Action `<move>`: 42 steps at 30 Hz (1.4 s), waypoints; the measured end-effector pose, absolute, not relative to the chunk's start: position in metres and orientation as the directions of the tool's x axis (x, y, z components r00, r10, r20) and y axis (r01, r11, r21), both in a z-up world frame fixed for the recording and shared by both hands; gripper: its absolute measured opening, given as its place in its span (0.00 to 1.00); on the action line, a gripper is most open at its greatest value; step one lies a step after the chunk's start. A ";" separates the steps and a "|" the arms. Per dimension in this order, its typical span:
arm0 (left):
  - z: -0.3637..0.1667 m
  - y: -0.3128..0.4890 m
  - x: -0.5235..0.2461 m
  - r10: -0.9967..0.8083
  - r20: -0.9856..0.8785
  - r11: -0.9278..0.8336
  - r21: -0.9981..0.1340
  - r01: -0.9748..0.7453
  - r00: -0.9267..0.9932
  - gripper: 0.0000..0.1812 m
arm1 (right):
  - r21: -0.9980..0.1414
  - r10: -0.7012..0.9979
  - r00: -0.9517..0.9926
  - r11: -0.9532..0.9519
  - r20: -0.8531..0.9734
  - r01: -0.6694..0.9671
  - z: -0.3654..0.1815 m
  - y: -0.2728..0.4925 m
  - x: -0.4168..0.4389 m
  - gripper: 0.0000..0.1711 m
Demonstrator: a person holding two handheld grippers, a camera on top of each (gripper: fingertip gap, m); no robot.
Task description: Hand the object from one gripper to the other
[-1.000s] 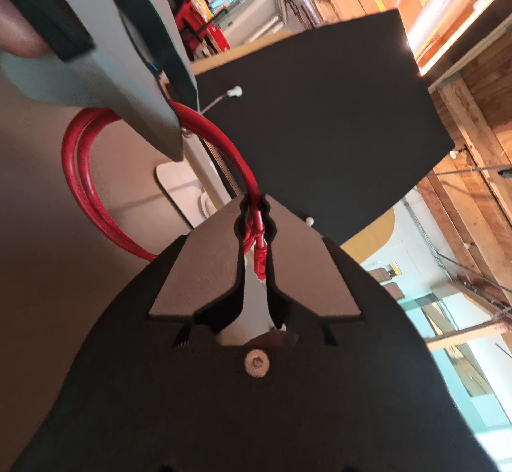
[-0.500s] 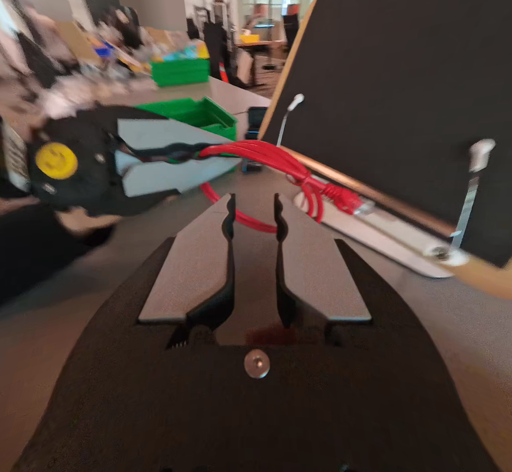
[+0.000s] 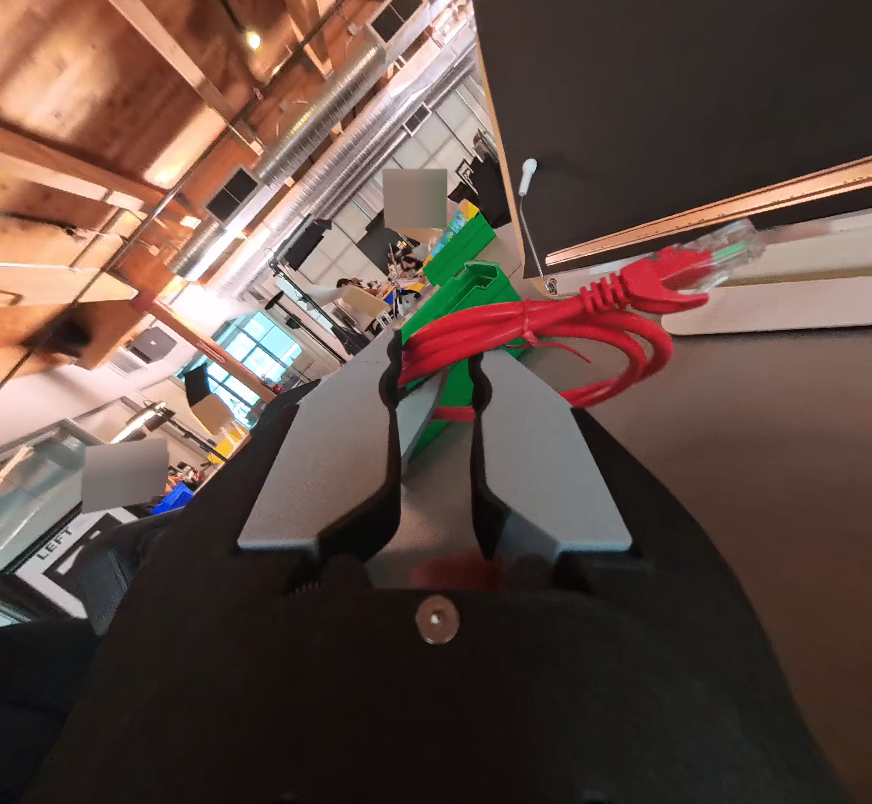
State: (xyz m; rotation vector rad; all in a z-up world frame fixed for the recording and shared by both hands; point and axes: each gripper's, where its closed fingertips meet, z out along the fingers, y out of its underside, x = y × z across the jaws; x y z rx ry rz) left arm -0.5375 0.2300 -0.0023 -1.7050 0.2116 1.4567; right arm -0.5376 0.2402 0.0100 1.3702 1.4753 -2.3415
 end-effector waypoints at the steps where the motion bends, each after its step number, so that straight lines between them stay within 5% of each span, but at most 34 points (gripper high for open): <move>1: -0.005 0.231 -0.537 0.383 -0.865 -0.615 -0.500 -0.609 0.323 0.04 | -0.708 0.383 -0.616 -0.538 -0.688 0.457 0.011 0.240 -0.537 0.13; 6: -0.018 0.243 -0.520 0.368 -0.764 -0.488 -0.644 -0.589 0.530 0.14 | -0.838 0.606 -0.584 -0.446 -0.541 0.314 0.011 0.259 -0.542 0.02; 11: -0.005 0.237 -0.516 0.413 -0.552 -0.345 -0.831 -0.436 0.725 0.22 | -0.995 0.908 -0.419 0.061 0.022 0.081 0.004 0.286 -0.548 0.02; 15: -0.003 0.237 -0.512 0.382 -0.329 -0.218 -0.940 -0.262 0.864 0.22 | -0.863 0.788 -0.380 0.501 0.484 -0.060 -0.005 0.267 -0.543 0.02; 19: -0.013 0.235 -0.514 0.339 -0.213 -0.218 -0.965 -0.144 0.916 0.22 | -0.713 0.605 -0.406 0.670 0.685 -0.205 -0.018 0.237 -0.533 0.02; 29: 0.005 0.235 -0.483 0.124 -0.082 -0.095 -0.993 -0.071 0.989 0.08 | -0.690 0.494 -0.527 0.668 0.692 -0.279 -0.033 0.210 -0.514 0.03; 37: 0.008 0.224 -0.515 0.375 -0.575 -0.281 -0.818 -0.502 0.727 0.07 | -0.967 0.698 -0.673 0.230 0.245 -0.113 0.005 0.232 -0.508 0.12; 42: 0.011 0.225 -0.503 0.345 -0.833 -0.383 -0.545 -0.746 0.431 0.07 | -0.996 0.674 -0.735 -0.086 -0.073 0.020 0.027 0.251 -0.507 0.15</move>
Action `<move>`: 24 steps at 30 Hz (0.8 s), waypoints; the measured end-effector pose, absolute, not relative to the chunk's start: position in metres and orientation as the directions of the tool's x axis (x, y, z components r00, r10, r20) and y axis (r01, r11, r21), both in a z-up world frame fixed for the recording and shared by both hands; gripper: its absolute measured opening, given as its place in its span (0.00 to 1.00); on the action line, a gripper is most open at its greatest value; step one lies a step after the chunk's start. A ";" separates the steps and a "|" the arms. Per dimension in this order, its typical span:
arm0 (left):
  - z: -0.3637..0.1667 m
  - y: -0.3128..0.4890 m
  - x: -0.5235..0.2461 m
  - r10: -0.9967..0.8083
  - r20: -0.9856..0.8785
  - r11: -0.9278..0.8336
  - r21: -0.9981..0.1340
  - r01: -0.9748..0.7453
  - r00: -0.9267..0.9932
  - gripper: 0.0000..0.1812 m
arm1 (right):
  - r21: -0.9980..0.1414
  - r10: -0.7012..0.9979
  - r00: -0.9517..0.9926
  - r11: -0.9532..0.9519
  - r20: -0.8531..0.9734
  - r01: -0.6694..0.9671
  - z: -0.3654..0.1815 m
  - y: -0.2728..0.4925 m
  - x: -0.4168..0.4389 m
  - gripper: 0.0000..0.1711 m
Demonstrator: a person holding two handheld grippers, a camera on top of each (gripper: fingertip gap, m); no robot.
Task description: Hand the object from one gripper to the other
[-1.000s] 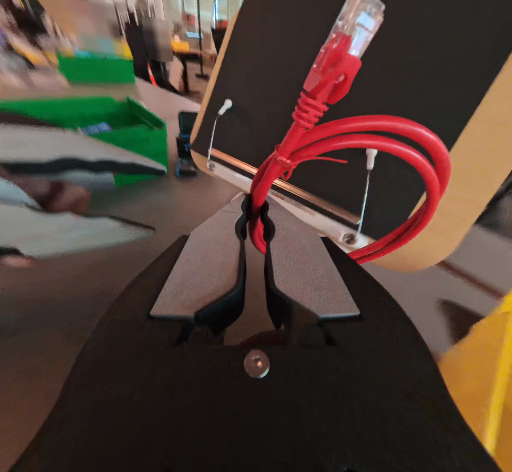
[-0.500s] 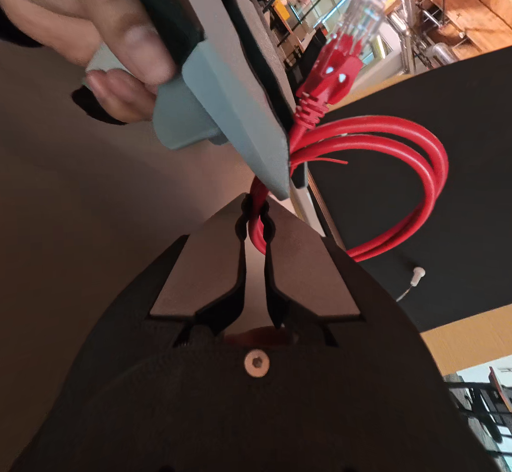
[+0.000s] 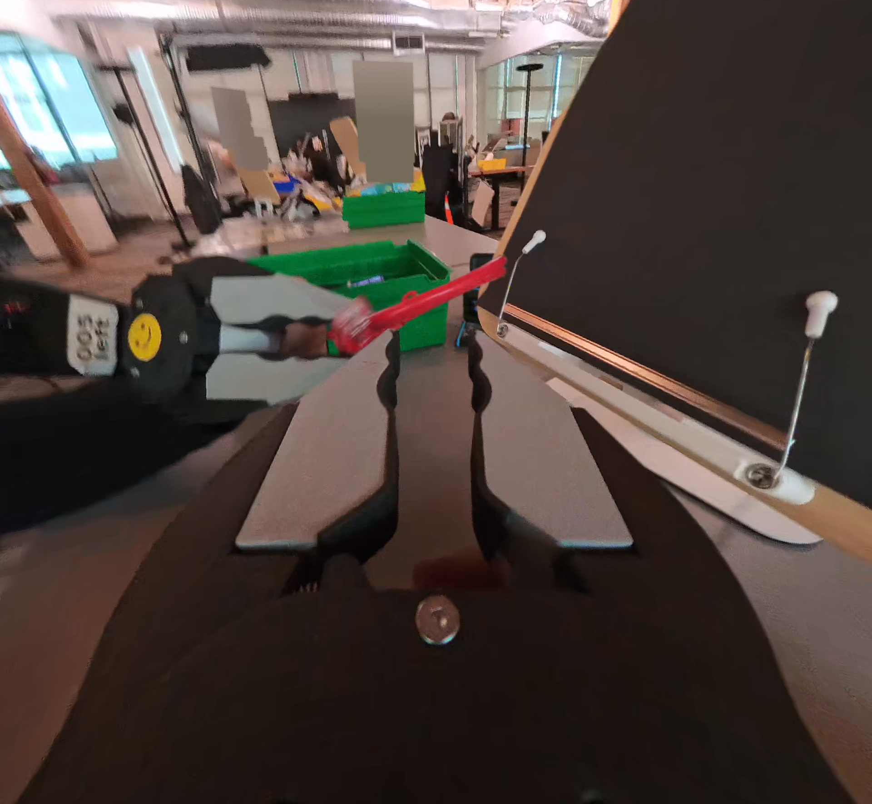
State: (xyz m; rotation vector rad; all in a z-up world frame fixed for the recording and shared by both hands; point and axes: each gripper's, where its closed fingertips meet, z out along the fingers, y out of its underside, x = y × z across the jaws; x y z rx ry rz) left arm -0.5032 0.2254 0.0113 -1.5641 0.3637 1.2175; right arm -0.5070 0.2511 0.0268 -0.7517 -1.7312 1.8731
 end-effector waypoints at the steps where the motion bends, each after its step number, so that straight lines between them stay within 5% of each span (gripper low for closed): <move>1: 0.013 0.226 -0.497 0.337 -0.839 -0.361 -0.534 -0.765 0.426 0.07 | -0.989 0.656 -0.746 -0.142 -0.118 0.032 0.031 0.254 -0.506 0.15; 6: 0.009 0.230 -0.484 0.278 -0.873 -0.340 -0.480 -0.809 0.401 0.07 | -0.926 0.563 -0.755 -0.346 -0.336 0.153 0.041 0.267 -0.508 0.10; 14: -0.015 0.244 -0.465 0.128 -0.944 -0.343 -0.331 -0.879 0.305 0.07 | -0.896 0.518 -0.731 -0.267 -0.443 0.354 0.008 0.249 -0.512 0.23; 17: -0.024 0.248 -0.463 0.092 -0.954 -0.362 -0.300 -0.882 0.287 0.07 | -0.864 0.482 -0.718 -0.256 -0.503 0.433 -0.002 0.247 -0.514 0.10; 24: -0.035 0.251 -0.470 0.109 -0.845 -0.358 -0.525 -0.772 0.524 0.13 | -0.934 0.601 -0.716 -0.185 -0.354 0.306 0.004 0.257 -0.519 0.02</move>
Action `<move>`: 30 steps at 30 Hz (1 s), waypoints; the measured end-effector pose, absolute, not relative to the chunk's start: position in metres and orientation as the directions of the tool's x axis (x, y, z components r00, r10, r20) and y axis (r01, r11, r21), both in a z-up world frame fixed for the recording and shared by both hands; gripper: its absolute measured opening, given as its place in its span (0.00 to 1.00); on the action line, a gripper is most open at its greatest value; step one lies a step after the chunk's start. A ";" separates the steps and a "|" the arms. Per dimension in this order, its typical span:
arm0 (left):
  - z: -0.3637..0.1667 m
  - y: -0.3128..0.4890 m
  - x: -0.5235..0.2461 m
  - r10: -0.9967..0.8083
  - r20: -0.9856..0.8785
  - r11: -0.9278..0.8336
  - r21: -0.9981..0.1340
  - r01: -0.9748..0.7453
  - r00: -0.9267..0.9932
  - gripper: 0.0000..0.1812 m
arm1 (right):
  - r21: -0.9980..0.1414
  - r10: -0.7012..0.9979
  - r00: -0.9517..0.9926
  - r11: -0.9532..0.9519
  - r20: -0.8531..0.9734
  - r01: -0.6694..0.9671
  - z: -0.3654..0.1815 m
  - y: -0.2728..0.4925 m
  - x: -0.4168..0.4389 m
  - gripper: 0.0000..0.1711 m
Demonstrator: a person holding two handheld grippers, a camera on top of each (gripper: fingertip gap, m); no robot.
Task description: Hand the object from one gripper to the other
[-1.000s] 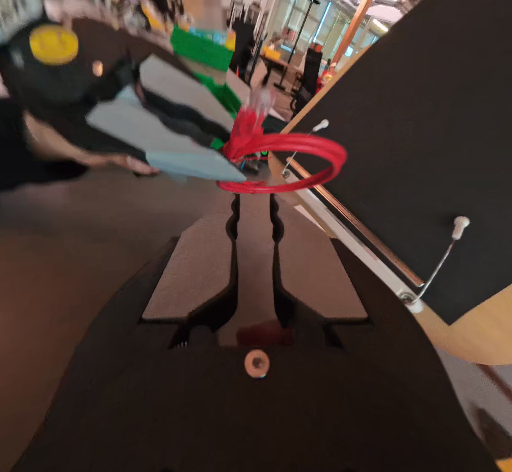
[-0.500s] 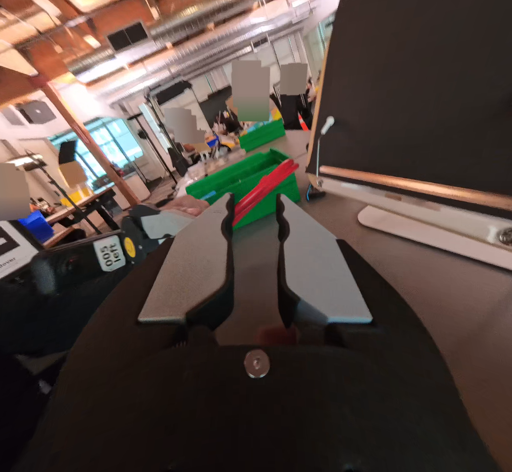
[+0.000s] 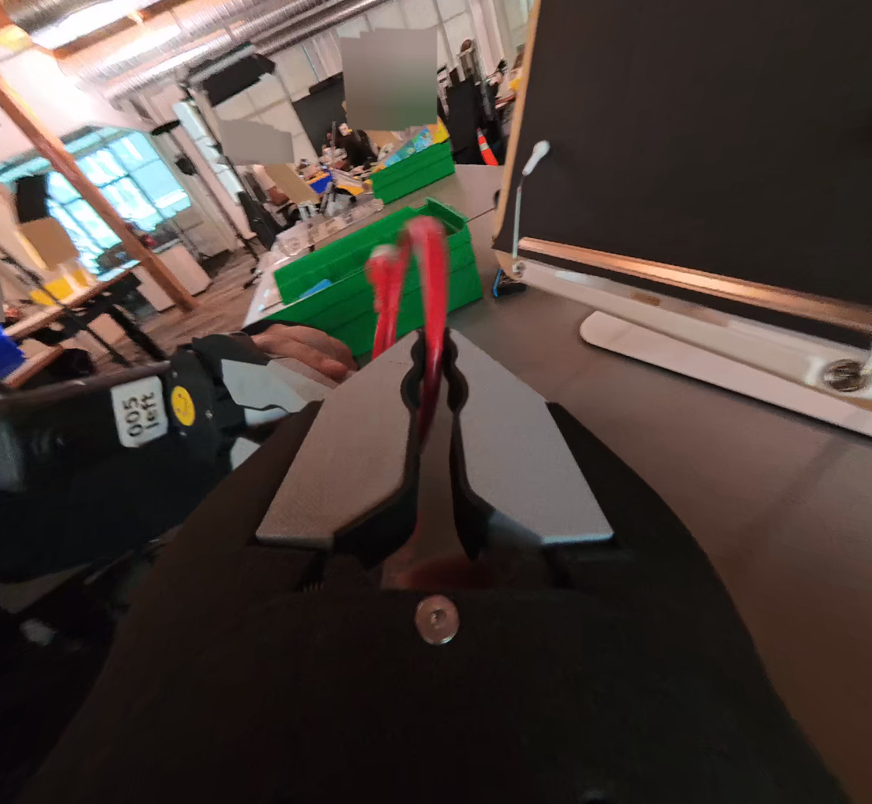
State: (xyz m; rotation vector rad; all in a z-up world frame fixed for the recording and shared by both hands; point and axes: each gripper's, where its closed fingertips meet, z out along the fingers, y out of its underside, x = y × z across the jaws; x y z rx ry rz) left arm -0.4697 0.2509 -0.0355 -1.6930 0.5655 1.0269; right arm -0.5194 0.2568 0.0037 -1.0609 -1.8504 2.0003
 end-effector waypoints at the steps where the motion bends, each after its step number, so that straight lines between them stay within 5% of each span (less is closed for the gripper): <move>1: -0.034 0.250 -0.470 0.117 -0.813 -0.341 -0.572 -0.746 0.571 0.11 | -0.945 0.639 -0.700 -0.165 -0.320 0.281 0.003 0.261 -0.522 0.02; 8: -0.007 0.238 -0.485 0.236 -0.536 -0.190 -0.844 -0.502 0.811 0.11 | -0.999 0.781 -0.624 0.015 -0.019 0.049 0.018 0.269 -0.526 0.01; 13: 0.002 0.239 -0.486 0.170 -0.131 -0.060 -0.991 -0.122 0.977 0.20 | -0.899 0.783 -0.444 0.356 0.436 -0.254 0.035 0.257 -0.516 0.01; 18: 0.011 0.233 -0.494 0.050 0.262 0.054 -0.964 0.259 0.964 0.33 | -0.545 0.528 -0.146 0.773 0.837 -0.325 0.019 0.237 -0.518 0.01; 22: 0.014 0.229 -0.501 0.028 0.369 0.097 -0.926 0.365 0.929 0.34 | -0.281 0.320 0.065 0.897 0.945 -0.340 0.017 0.221 -0.517 0.01; 30: 0.019 0.224 -0.511 -0.041 0.538 0.155 -0.829 0.537 0.842 0.32 | -0.143 0.198 0.140 0.934 0.970 -0.329 0.015 0.214 -0.515 0.01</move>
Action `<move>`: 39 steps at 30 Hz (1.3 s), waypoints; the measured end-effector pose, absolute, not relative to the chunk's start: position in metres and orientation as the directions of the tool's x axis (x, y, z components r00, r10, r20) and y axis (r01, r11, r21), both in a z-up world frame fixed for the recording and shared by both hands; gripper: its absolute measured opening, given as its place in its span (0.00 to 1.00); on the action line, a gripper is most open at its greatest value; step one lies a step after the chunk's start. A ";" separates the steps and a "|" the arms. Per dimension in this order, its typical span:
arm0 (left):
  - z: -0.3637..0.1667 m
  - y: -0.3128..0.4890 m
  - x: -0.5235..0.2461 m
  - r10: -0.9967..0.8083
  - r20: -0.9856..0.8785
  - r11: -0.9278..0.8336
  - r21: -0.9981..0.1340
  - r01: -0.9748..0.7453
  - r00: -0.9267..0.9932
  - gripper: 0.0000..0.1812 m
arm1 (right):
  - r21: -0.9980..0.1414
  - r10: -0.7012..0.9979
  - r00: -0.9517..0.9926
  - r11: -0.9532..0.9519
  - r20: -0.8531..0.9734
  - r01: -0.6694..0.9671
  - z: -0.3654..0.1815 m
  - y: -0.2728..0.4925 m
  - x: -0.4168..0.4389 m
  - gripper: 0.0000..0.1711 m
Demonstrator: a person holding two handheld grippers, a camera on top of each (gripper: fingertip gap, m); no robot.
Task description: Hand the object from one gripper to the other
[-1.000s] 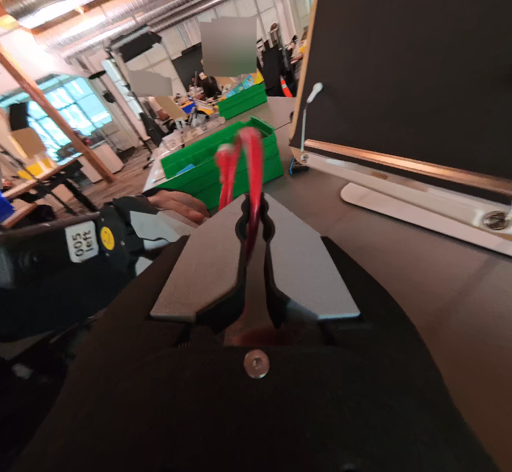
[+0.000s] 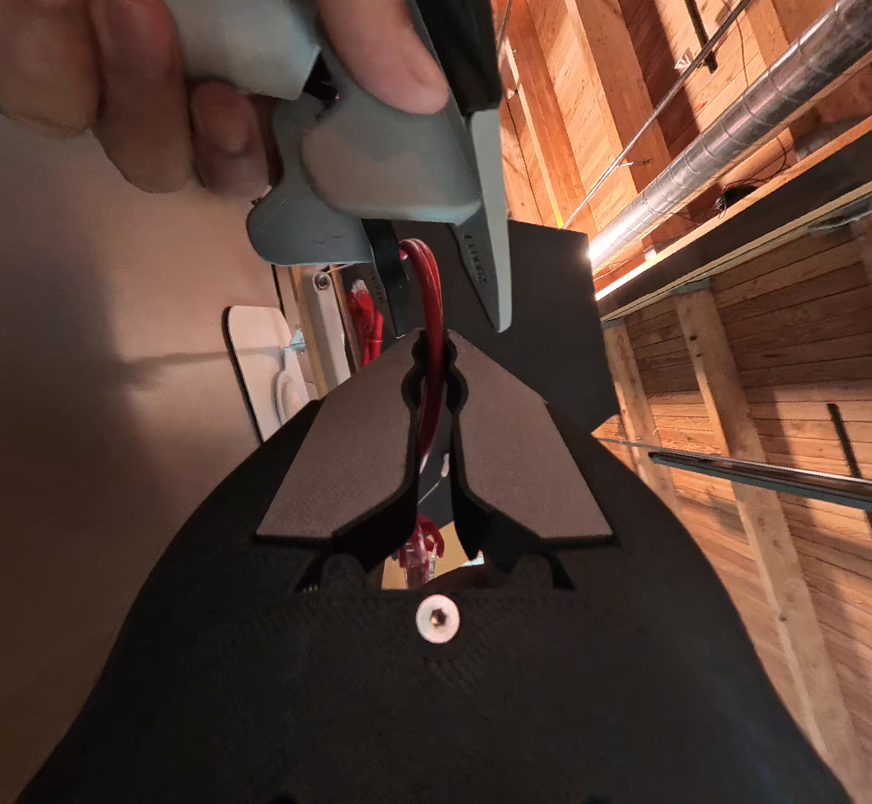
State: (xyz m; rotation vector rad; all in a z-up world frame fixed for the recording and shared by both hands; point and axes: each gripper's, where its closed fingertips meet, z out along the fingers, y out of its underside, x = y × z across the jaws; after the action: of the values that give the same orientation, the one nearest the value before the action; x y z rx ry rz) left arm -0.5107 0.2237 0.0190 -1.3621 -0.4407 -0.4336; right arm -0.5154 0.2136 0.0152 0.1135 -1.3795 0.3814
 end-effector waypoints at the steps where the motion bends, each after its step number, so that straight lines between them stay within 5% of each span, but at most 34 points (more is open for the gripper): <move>1: 0.018 0.223 -0.514 -0.029 0.552 0.158 -0.821 0.549 0.833 0.31 | -0.116 0.172 0.152 0.940 0.973 -0.322 0.014 0.212 -0.516 0.01; 5: 0.008 0.221 -0.521 -0.007 0.570 0.133 -0.814 0.566 0.822 0.13 | -0.092 0.137 0.121 0.942 0.983 -0.323 0.003 0.205 -0.518 0.02; 11: 0.015 0.223 -0.505 -0.059 0.483 0.101 -0.868 0.487 0.874 0.00 | -0.313 0.305 -0.082 0.874 0.949 -0.370 -0.017 0.201 -0.519 0.08; 20: 0.010 0.223 -0.510 0.178 0.082 -0.009 -0.996 0.085 0.981 0.00 | -0.802 0.641 -0.495 0.543 0.587 -0.248 -0.021 0.209 -0.515 0.11; 24: 0.000 0.224 -0.520 0.275 -0.017 -0.086 -0.996 0.007 0.961 0.00 | -0.933 0.736 -0.577 0.321 0.354 -0.163 -0.005 0.219 -0.515 0.11; 32: -0.030 0.234 -0.527 0.349 -0.314 -0.328 -0.924 -0.199 0.883 0.00 | -0.996 0.761 -0.643 0.080 0.089 -0.044 0.005 0.222 -0.515 0.16; 39: -0.053 0.242 -0.526 0.272 -0.667 -0.561 -0.696 -0.449 0.694 0.00 | -0.998 0.739 -0.672 -0.056 -0.048 0.009 0.008 0.217 -0.516 0.14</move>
State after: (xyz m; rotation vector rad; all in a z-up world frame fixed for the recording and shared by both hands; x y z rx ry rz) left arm -0.5261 0.2419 -0.0530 -1.9498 0.1372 0.9503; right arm -0.5160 0.2166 0.0083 -0.7987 -1.6923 1.7830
